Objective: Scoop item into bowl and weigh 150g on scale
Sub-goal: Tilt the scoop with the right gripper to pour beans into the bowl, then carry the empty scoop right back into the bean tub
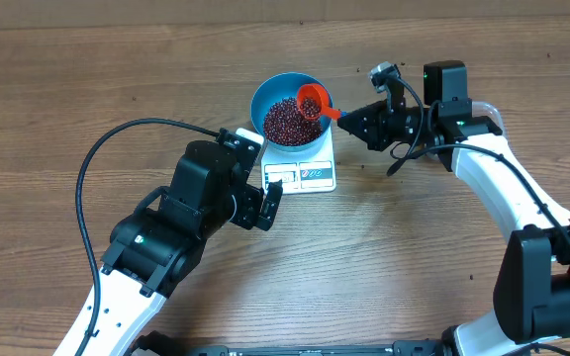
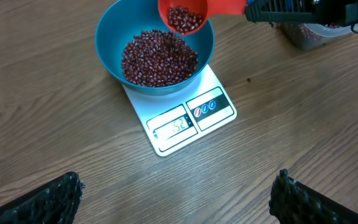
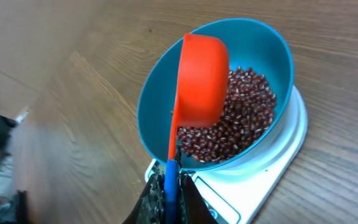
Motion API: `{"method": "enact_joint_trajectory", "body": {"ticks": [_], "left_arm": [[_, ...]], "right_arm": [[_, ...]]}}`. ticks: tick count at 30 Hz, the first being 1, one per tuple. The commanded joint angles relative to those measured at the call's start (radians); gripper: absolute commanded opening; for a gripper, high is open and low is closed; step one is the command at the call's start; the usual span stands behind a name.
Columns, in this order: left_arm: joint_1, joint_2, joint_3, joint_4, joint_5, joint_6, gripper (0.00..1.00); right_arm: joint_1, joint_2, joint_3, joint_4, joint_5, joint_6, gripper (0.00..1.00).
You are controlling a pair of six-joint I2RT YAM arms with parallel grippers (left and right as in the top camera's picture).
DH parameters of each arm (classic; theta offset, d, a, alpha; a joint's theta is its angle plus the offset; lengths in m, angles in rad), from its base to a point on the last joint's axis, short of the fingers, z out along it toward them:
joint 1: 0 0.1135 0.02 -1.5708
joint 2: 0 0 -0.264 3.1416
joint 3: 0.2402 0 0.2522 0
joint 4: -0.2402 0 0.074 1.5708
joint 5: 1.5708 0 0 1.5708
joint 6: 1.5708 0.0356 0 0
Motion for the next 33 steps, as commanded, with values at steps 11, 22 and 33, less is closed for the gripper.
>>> {"method": "enact_joint_trajectory", "body": {"ticks": [11,22,33], "left_arm": [[0.007,0.0,-0.006,0.001,-0.008,0.008,1.0],[0.007,0.0,-0.006,0.0,-0.008,0.008,1.0],[0.007,0.0,-0.006,0.0,-0.008,0.008,1.0]], "right_arm": [[-0.198,-0.159,0.009,-0.069,-0.038,0.039,0.04],[-0.453,-0.208,0.009,-0.204,-0.038,0.032,0.04],[-0.562,-0.237,0.009,-0.324,0.058,-0.213,0.04]]}}
